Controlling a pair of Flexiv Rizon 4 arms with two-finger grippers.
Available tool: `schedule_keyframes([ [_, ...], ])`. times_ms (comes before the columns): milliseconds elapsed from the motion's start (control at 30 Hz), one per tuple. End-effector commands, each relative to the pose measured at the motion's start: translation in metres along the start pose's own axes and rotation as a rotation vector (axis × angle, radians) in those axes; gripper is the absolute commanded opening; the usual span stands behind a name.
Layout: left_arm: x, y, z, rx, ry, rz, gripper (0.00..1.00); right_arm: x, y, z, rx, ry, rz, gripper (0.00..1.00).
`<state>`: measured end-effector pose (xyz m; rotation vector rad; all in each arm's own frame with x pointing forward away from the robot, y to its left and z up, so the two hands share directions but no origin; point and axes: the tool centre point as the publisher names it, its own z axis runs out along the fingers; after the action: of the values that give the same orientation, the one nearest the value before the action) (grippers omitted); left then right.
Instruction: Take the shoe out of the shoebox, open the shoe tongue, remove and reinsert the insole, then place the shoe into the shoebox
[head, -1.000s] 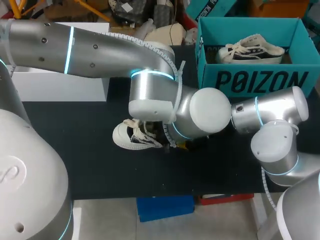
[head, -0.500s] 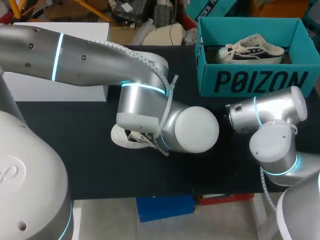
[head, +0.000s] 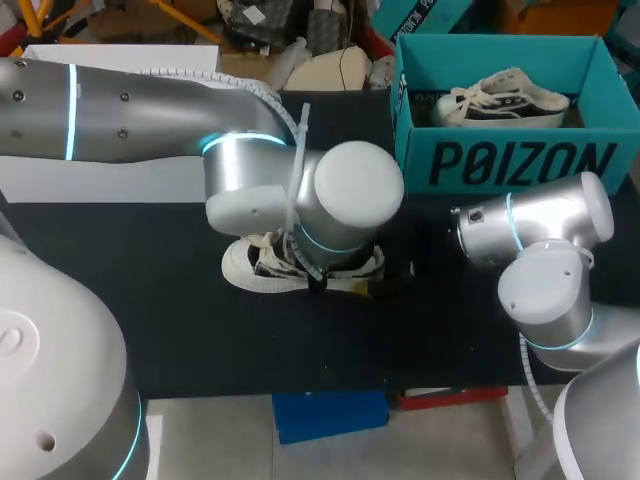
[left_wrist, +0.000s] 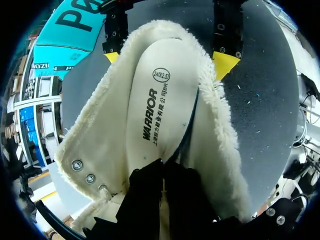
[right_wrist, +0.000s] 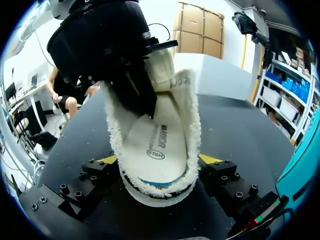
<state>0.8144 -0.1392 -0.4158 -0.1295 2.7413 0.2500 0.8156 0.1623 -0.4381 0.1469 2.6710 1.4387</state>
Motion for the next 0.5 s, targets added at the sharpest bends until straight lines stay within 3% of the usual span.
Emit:
schedule_keyframes([
  [33, -0.019, 0.024, 0.082, 0.109, 0.165, 0.02, 0.0, 0.001, -0.005, -0.004, 0.003, -0.002, 0.001, 0.0],
  [233, -0.013, 0.019, 0.061, 0.189, 0.254, 0.057, 0.0, 0.001, -0.005, -0.004, 0.003, -0.002, 0.001, 0.0],
  [500, -0.009, 0.015, 0.047, 0.304, 0.358, 0.055, 0.0, 0.001, -0.005, -0.004, 0.003, -0.002, 0.001, 0.0],
])
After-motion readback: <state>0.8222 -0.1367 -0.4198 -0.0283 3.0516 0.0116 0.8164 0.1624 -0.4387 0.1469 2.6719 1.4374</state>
